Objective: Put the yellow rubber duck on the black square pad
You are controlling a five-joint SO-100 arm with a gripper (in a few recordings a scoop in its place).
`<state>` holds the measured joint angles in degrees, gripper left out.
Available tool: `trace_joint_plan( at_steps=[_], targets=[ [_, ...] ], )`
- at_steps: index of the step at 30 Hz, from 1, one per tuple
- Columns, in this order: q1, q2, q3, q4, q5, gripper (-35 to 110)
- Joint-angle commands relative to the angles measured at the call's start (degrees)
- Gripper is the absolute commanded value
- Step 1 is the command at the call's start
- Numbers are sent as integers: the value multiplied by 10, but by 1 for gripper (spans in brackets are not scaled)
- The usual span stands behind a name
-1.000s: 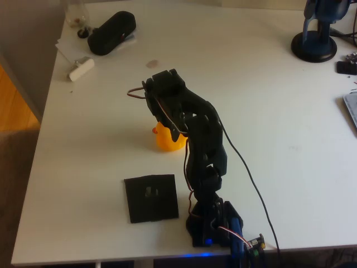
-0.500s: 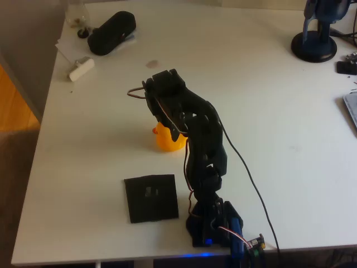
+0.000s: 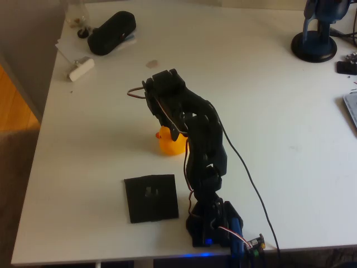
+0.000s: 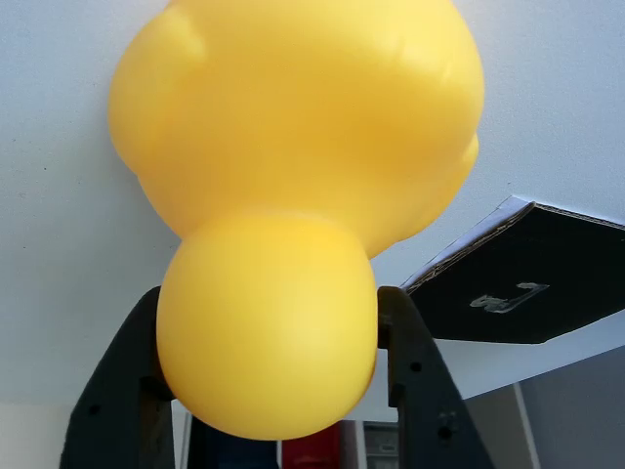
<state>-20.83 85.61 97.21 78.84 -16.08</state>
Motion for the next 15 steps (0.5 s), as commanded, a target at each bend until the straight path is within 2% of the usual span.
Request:
trace_joint_plan(
  at_steps=[1,11,15],
  targets=[
    [-4,29,-15,9,-1,13],
    [-6,206,-11,18,-7,13],
    [-67,212,-10,56,-2,13]
  ],
)
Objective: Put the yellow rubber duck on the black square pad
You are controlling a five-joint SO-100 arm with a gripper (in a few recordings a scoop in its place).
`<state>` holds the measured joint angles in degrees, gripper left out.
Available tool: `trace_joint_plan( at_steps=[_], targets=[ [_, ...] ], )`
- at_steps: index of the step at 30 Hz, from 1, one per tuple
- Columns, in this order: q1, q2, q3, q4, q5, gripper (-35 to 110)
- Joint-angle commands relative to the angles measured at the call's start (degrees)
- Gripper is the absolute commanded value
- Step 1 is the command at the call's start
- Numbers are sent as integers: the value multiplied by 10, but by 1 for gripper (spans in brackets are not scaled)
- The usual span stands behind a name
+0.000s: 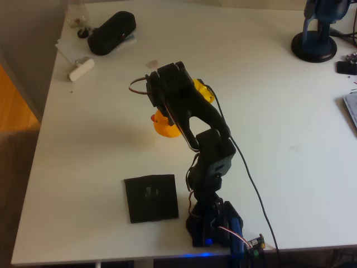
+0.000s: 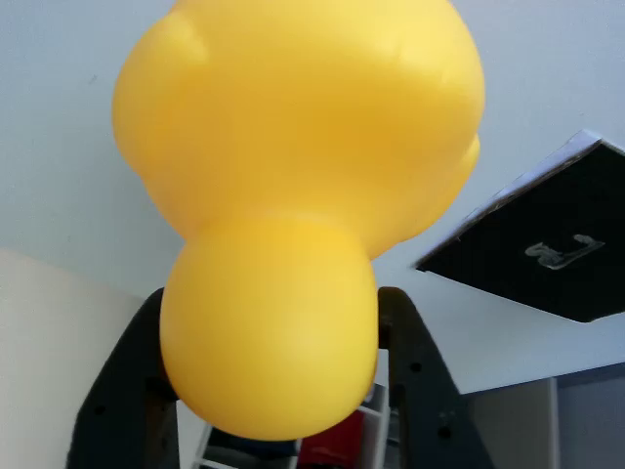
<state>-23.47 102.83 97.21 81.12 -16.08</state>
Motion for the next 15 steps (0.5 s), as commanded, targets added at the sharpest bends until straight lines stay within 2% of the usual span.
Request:
trace_joint_plan(
  at_steps=[1,7,15],
  targets=[
    [-69,42,-11,48,-1,13],
    [-218,44,-11,100,-2,13],
    [-282,38,-10,179,-8,13]
  ],
)
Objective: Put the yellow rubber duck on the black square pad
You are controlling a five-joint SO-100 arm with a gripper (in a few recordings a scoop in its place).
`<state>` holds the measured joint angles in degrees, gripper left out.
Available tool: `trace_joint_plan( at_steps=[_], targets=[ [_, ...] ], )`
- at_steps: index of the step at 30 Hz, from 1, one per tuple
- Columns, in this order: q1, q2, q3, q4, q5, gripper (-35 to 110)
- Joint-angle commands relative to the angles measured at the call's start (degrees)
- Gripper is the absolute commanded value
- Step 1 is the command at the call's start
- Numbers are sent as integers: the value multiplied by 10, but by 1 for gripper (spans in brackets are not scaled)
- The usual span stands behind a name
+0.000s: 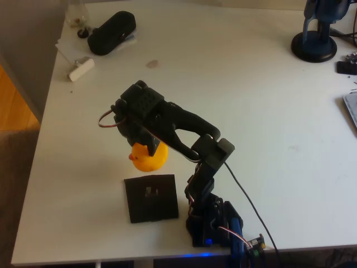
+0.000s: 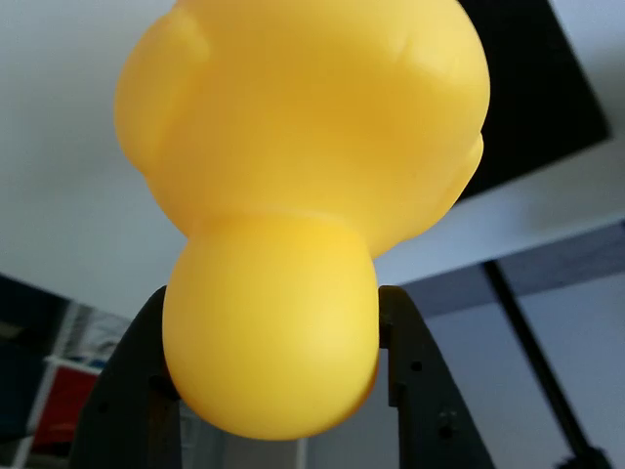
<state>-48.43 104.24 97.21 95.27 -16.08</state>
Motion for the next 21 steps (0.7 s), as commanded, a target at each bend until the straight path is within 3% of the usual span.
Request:
trace_joint_plan(
  at_steps=[1,6,21],
  targets=[
    [-42,24,-10,52,-8,13],
    [-91,23,-9,96,-5,13],
    [-104,-33,76,86,-8,12]
  ],
)
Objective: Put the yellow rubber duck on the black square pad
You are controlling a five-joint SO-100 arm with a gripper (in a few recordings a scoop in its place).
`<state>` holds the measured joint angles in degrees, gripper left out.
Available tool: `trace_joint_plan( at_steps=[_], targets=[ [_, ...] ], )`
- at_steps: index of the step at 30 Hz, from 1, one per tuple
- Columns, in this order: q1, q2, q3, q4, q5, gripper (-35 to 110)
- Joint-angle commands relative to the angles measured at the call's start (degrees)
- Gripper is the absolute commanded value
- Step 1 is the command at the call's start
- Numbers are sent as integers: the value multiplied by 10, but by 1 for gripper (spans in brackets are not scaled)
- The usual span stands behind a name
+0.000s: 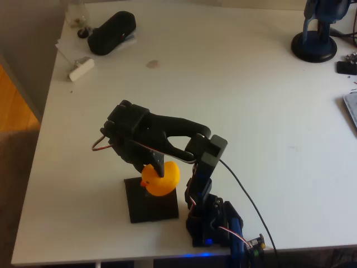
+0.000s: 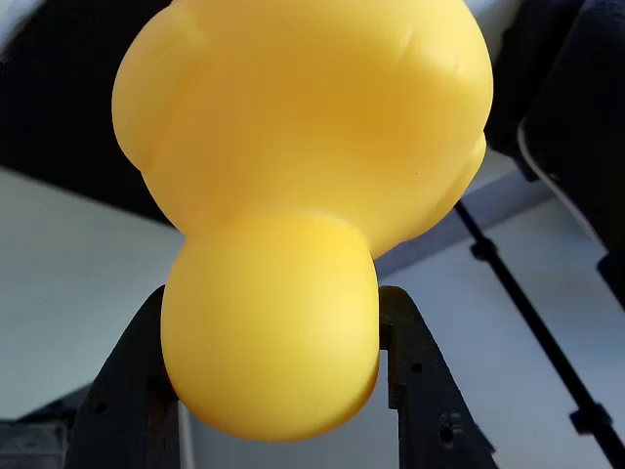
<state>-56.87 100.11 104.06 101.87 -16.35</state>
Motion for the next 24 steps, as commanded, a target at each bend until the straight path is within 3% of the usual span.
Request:
trace_joint_plan(
  at_steps=[1,9,24],
  targets=[
    [-21,8,8,20,-5,12],
    [-118,5,13,-6,-5,13],
    [-116,4,15,-25,-2,15]
  ],
)
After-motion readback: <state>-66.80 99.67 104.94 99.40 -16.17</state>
